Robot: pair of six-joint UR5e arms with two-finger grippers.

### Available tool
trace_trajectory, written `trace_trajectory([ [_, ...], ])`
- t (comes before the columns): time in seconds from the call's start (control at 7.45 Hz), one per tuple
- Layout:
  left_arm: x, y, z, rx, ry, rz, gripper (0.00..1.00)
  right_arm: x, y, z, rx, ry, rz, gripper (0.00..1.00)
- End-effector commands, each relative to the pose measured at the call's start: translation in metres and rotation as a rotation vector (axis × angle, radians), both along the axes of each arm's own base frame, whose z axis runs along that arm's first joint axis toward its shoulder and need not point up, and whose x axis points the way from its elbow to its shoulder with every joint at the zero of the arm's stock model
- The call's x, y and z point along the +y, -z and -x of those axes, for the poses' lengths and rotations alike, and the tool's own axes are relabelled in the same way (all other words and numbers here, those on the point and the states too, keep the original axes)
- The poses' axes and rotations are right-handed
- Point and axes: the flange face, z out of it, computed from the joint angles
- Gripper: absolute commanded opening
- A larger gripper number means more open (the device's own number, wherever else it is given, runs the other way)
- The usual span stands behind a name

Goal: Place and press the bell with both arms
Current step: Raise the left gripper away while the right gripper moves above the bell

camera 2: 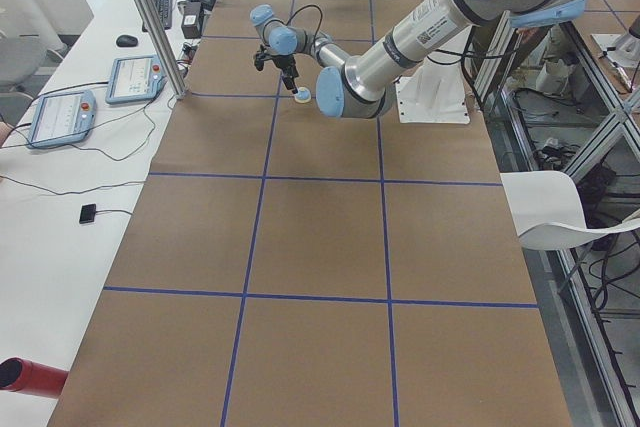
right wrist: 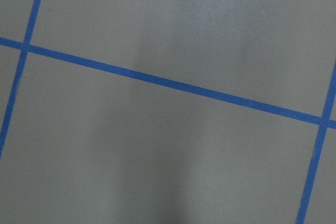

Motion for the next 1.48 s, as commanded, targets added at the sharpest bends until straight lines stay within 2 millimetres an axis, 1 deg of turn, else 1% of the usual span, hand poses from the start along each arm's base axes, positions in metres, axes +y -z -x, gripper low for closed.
trace_trajectory([
  [0.0, 0.005, -0.046, 0.066, 0.039, 0.040, -0.032, 0.99, -0.027, 0.091, 0.060, -0.072, -0.109, 0.075, 1.00],
  [0.13, 0.014, -0.085, 0.112, 0.048, 0.069, -0.043, 0.99, -0.025, 0.141, 0.111, -0.092, -0.151, 0.107, 0.99],
  [0.27, 0.015, -0.115, 0.155, 0.057, 0.079, -0.080, 0.99, -0.013, 0.191, 0.174, -0.105, -0.195, 0.135, 0.82],
  [0.4, 0.021, -0.155, 0.198, 0.070, 0.054, -0.116, 0.99, 0.006, 0.228, 0.239, -0.111, -0.242, 0.184, 0.58],
  [0.54, 0.012, -0.181, 0.241, 0.090, 0.045, -0.122, 0.99, 0.033, 0.253, 0.298, -0.111, -0.253, 0.193, 0.27],
  [0.67, 0.012, -0.206, 0.270, 0.096, 0.036, -0.131, 0.99, 0.049, 0.277, 0.344, -0.115, -0.271, 0.202, 0.00],
  [0.81, 0.017, -0.226, 0.294, 0.091, 0.033, -0.150, 0.99, 0.057, 0.293, 0.379, -0.117, -0.263, 0.224, 0.00],
  [0.94, 0.024, -0.235, 0.309, 0.088, 0.043, -0.151, 0.99, 0.065, 0.302, 0.404, -0.118, -0.250, 0.246, 0.00],
  [1.07, 0.028, -0.242, 0.323, 0.084, 0.056, -0.150, 0.99, 0.057, 0.324, 0.432, -0.121, -0.259, 0.275, 0.00],
  [1.21, 0.033, -0.247, 0.328, 0.082, 0.057, -0.147, 0.99, 0.053, 0.339, 0.456, -0.115, -0.254, 0.286, 0.00],
  [1.34, 0.035, -0.248, 0.329, 0.081, 0.057, -0.146, 0.99, 0.054, 0.343, 0.475, -0.099, -0.267, 0.274, 0.00],
])
